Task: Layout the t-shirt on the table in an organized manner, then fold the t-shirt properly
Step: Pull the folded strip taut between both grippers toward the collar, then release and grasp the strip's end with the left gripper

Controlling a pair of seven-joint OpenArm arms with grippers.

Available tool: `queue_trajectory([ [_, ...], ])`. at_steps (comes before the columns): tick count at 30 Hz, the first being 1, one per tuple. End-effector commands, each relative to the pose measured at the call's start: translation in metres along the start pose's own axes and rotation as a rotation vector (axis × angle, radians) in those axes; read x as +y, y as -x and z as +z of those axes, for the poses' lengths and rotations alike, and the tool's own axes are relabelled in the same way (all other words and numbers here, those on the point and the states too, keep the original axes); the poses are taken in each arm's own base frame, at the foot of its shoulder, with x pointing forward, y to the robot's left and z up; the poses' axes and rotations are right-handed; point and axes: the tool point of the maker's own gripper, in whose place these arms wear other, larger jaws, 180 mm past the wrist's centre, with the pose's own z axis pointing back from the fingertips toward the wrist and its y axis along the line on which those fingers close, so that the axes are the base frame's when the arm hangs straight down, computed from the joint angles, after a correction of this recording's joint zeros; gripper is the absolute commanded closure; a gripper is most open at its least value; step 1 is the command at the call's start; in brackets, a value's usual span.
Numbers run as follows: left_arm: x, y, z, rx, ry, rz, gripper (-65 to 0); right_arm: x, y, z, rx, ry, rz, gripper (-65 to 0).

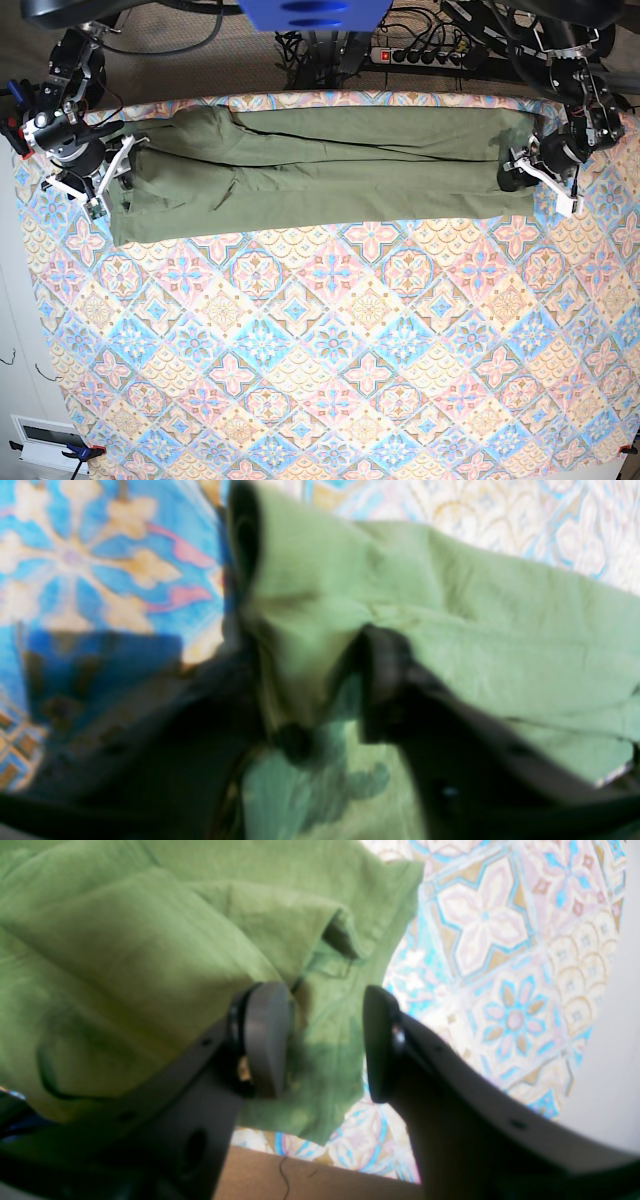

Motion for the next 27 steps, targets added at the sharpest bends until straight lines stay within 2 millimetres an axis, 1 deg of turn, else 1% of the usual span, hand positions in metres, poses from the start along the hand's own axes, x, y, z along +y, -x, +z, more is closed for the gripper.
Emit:
queue_trajectory([
  [1, -0.003, 0.010, 0.000, 0.050, 0.014, -0.014, -13.6, -0.007, -0.010, 0.005, -0.031, 0.020, 0.018, -24.4],
  [3, -0.005, 0.011, 0.000, 0.049, 0.022, -0.019, -8.7, -0.008, -0.010, 0.005, -0.033, 0.021, 0.018, -24.4],
  [5, -0.007, 0.007, 0.002, 0.035, 0.041, -0.014, -5.1, -0.010, -0.017, 0.005, -0.048, 0.028, 0.018, -24.4],
  [6, -0.007, 0.005, 0.003, 0.029, 0.044, -0.013, -1.9, -0.011, -0.018, 0.005, -0.051, 0.029, 0.018, -24.4],
  [7, -0.004, 0.001, 0.006, 0.022, 0.037, -0.017, 0.0, -0.011, -0.019, 0.005, -0.053, 0.029, 0.019, -24.4],
  [12, 0.024, -0.024, 0.028, -0.061, -0.031, 0.008, 0.0, -0.011, -0.019, 0.005, -0.054, 0.030, 0.019, -24.4],
  [13, 0.030, -0.036, 0.035, -0.085, -0.049, 0.000, 0.0, -0.011, -0.019, 0.005, -0.054, 0.030, 0.019, -24.4],
  [15, 0.036, -0.051, 0.041, -0.106, -0.065, -0.019, 0.0, -0.011, -0.020, 0.005, -0.056, 0.031, 0.020, -24.4],
  [19, 0.059, -0.075, 0.052, -0.112, -0.137, -0.050, 0.0, -0.011, -0.019, 0.005, -0.055, 0.031, 0.020, -24.4],
  [21, 0.066, -0.086, 0.059, -0.115, -0.173, -0.078, 0.0, -0.011, -0.019, 0.005, -0.054, 0.030, 0.019, -24.4],
  [22, 0.069, -0.092, 0.062, -0.123, -0.192, -0.096, 0.0, -0.011, -0.019, 0.005, -0.054, 0.030, 0.019, -24.4],
  [24, 0.068, -0.101, 0.066, -0.145, -0.211, -0.128, 0.0, -0.011, -0.019, 0.005, -0.054, 0.029, 0.020, -24.4],
  [27, 0.052, -0.109, 0.070, -0.166, -0.209, -0.191, 0.0, -0.011, -0.020, 0.005, -0.055, 0.029, 0.020, -24.4],
])
